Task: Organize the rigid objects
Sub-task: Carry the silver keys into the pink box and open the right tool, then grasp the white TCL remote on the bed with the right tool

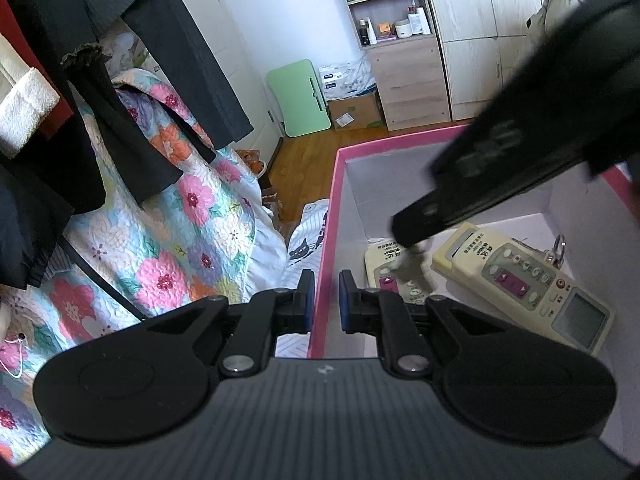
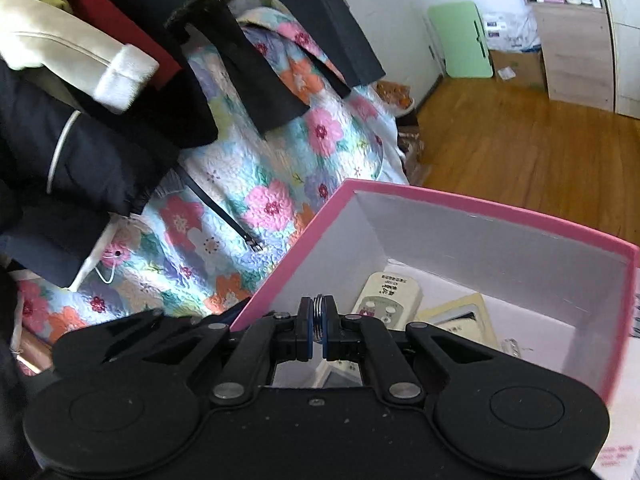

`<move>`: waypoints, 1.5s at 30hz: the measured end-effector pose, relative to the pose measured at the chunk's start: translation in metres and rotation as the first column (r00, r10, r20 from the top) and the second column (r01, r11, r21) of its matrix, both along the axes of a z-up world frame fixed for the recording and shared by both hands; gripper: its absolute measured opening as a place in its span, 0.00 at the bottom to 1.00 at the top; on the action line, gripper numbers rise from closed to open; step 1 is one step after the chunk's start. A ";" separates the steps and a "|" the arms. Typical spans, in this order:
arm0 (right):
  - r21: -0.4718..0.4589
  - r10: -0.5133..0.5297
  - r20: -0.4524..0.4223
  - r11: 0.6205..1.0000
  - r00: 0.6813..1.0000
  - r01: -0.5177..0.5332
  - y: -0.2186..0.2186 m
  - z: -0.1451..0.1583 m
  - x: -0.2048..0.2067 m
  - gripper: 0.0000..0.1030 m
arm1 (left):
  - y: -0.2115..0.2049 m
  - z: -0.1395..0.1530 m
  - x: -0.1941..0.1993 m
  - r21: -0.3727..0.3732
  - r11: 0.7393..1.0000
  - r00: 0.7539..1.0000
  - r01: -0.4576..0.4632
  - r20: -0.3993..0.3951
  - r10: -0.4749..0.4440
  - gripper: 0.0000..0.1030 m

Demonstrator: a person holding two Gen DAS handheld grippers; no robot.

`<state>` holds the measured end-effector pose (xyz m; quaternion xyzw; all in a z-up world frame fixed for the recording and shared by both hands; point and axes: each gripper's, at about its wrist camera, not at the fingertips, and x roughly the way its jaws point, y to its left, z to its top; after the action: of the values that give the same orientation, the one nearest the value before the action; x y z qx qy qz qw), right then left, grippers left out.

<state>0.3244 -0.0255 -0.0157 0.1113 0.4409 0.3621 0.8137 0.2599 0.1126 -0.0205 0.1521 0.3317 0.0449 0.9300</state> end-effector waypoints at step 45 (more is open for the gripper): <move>-0.350 -0.305 0.118 0.878 0.945 0.327 -0.140 -0.066 -0.009 0.60 | 0.002 -0.002 0.006 0.013 1.000 0.999 -0.021 -0.033 0.021 0.13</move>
<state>0.3157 -0.1651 -0.0812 0.0179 0.4521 0.1392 0.8809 0.2663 0.1150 -0.0222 0.1551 0.3483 0.0540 0.9229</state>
